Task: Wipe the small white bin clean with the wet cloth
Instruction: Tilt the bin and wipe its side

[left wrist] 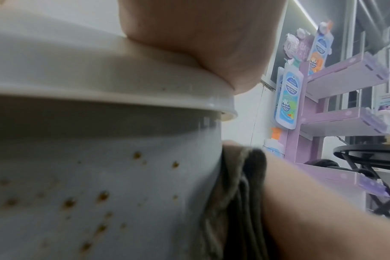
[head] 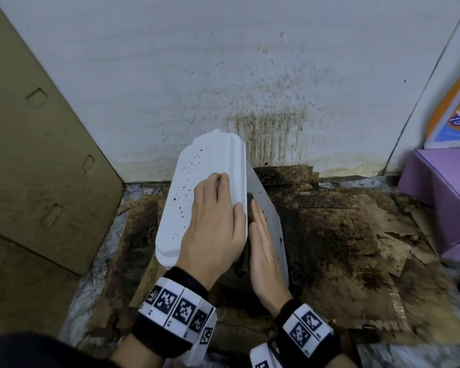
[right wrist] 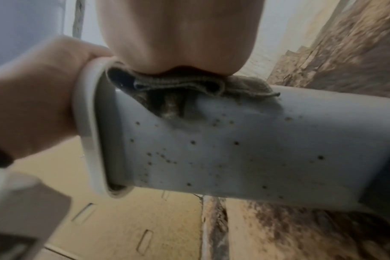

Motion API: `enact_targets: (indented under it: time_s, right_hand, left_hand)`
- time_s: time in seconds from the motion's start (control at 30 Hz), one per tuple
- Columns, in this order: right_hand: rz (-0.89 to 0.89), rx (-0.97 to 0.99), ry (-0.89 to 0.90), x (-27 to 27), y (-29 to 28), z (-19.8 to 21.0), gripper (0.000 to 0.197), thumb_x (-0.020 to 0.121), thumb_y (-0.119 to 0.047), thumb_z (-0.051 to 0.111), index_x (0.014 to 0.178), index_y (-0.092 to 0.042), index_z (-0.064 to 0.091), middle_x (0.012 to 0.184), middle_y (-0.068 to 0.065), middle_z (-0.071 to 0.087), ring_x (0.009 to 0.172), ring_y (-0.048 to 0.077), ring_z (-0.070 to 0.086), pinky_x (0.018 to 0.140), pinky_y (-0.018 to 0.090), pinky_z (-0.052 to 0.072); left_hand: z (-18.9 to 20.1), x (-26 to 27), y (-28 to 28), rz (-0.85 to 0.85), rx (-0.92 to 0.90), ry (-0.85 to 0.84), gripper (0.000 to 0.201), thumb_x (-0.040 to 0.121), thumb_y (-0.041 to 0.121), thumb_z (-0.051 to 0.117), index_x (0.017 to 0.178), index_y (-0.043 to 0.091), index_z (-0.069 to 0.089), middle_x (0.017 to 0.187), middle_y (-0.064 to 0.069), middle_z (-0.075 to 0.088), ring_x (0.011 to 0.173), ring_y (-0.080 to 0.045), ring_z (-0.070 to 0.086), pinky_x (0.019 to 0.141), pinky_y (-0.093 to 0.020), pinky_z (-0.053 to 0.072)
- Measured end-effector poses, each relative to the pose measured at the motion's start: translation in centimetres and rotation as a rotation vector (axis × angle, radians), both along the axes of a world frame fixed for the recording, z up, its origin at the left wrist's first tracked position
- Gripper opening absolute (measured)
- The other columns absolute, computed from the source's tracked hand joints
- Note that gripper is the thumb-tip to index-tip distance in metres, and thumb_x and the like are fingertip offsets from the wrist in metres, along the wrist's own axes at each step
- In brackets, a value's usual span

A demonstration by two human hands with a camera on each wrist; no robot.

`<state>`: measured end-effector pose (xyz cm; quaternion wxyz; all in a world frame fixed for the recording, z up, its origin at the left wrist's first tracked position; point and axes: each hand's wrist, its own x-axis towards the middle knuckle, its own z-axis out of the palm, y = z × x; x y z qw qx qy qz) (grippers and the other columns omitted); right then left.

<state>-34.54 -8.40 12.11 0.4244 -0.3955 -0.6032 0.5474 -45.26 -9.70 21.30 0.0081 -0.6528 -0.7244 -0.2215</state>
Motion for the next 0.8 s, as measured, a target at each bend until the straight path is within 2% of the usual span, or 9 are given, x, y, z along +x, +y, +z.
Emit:
enact_targets:
  time_s: [0.13,0.3,0.47,0.7,0.8]
  right_hand:
    - [-0.032,0.000,-0.026,0.4,0.3,-1.6,0.046,0.115,-0.034,0.022,0.159,-0.047,0.016,0.169,-0.029,0.014,0.155,-0.013,0.010,0.132,0.032,0.009]
    - [-0.040,-0.051,-0.051,1.0,0.8,-3.4,0.044,0.115,-0.035,0.021,0.157,-0.050,0.016,0.170,-0.028,0.013,0.155,-0.011,0.009,0.133,0.037,0.010]
    - [-0.064,-0.111,-0.035,1.1,1.0,-3.2,0.044,0.115,-0.038,0.021,0.156,-0.050,0.019,0.169,-0.029,0.015,0.154,-0.013,0.012,0.133,0.036,0.010]
    - [-0.069,-0.115,0.043,-0.5,0.7,-0.2,0.048,0.113,-0.045,0.022,0.162,-0.047,0.019,0.168,-0.032,0.018,0.154,-0.012,0.014,0.133,0.040,0.012]
    - [-0.024,-0.082,0.110,-1.1,0.4,1.6,0.051,0.114,-0.045,0.023,0.164,-0.043,0.019,0.168,-0.031,0.019,0.155,-0.011,0.014,0.132,0.038,0.013]
  left_hand:
    - [-0.1,-0.1,0.1,-0.011,0.012,-0.021,0.056,0.102,0.028,0.037,0.151,0.000,0.038,0.148,-0.014,0.040,0.134,-0.027,0.035,0.112,-0.035,0.033]
    - [0.0,-0.6,0.0,-0.042,0.007,-0.081,0.062,0.101,0.033,0.039,0.154,0.000,0.036,0.151,-0.012,0.036,0.140,-0.024,0.028,0.114,-0.027,0.025]
    - [0.5,-1.5,-0.1,-0.127,-0.017,-0.126,0.063,0.103,0.035,0.038,0.158,0.006,0.032,0.155,-0.005,0.032,0.143,-0.017,0.023,0.111,-0.012,0.012]
    - [-0.4,-1.4,0.1,-0.097,0.016,-0.084,0.064,0.103,0.038,0.037,0.157,0.004,0.034,0.153,-0.007,0.035,0.143,-0.020,0.028,0.116,-0.025,0.024]
    - [-0.4,-1.7,0.1,-0.093,0.012,-0.086,0.064,0.102,0.038,0.039,0.156,0.004,0.034,0.155,-0.008,0.034,0.143,-0.022,0.028,0.118,-0.033,0.029]
